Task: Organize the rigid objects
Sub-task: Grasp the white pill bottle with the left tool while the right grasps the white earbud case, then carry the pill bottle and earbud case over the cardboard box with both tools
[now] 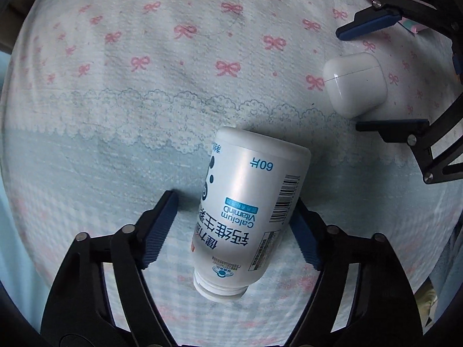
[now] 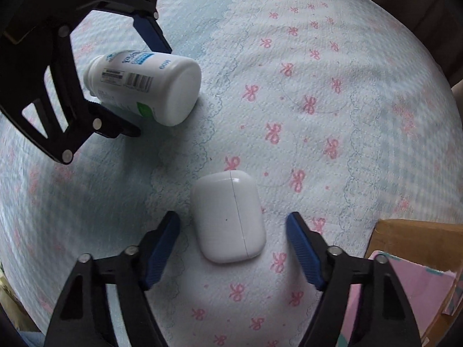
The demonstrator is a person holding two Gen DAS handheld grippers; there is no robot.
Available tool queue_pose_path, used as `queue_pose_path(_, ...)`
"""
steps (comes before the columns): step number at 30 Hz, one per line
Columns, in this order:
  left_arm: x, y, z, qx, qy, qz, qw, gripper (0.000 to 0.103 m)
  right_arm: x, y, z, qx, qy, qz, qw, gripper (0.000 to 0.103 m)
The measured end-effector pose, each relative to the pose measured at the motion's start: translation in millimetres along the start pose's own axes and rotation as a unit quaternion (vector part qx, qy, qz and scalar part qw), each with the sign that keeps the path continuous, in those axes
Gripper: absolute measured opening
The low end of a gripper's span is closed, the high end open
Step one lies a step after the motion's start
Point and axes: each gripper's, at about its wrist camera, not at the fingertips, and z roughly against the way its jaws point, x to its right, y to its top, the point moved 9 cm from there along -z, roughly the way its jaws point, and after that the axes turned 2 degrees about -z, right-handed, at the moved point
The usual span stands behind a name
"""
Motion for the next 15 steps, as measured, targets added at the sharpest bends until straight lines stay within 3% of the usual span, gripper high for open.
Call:
queue_pose_path(2, -0.5, 3.1, 6.0, 0.009, -0.013, 0.002, 0.9999, 0.050, -1.2, 0.3, 2.5, 0.006, 0.002, -0.004, 1.000, 0.049)
queue_pose_path(3, -5.1, 4.2, 8.4, 0.009, -0.011, 0.002, 0.9999, 0.050, -2.6, 0.4, 3.6, 0.006, 0.003, -0.004, 1.000, 0.043)
queue_pose_path(15, 6.0, -13.0, 30.0, 0.024, -0.022, 0.054, 0.9980, 0.049, 1.2, 8.0, 21.2, 0.006, 0.002, -0.021, 1.000, 0.042)
